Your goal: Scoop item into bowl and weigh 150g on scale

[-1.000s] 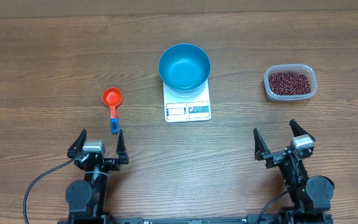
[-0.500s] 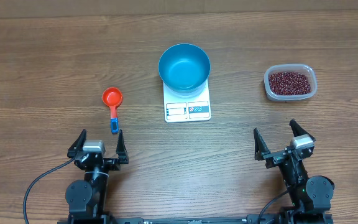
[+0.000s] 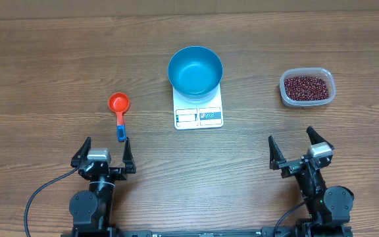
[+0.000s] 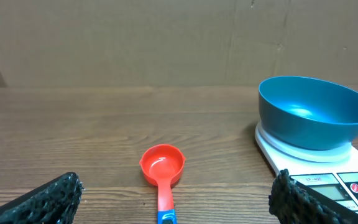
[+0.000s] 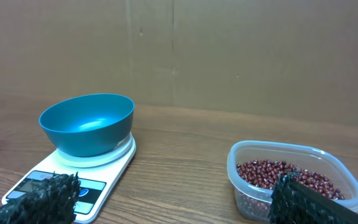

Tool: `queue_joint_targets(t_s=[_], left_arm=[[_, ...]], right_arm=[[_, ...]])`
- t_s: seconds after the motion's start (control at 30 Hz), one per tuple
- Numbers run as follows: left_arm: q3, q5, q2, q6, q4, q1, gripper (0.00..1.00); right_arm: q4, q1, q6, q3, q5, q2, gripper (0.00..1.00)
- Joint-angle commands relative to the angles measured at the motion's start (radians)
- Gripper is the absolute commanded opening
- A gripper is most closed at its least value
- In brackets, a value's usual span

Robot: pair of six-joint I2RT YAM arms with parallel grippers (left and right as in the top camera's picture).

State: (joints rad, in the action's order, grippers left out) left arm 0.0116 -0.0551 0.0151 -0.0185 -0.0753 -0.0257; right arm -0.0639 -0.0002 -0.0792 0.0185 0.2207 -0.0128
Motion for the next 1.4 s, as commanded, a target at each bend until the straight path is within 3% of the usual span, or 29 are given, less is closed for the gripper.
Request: queue_joint_targets(t_s=[0.0, 1.37], left_arm=[[-0.007, 0.015, -0.009, 0.020, 0.002, 0.003, 1.00], [0.090, -0.050, -0.009, 0.042, -0.027, 0.002, 1.00]], right_arm=[[0.002, -0.006, 0.000, -0.011, -0.011, 0.009, 1.00], [0.002, -0.006, -0.001, -0.011, -0.011, 0.009, 1.00]])
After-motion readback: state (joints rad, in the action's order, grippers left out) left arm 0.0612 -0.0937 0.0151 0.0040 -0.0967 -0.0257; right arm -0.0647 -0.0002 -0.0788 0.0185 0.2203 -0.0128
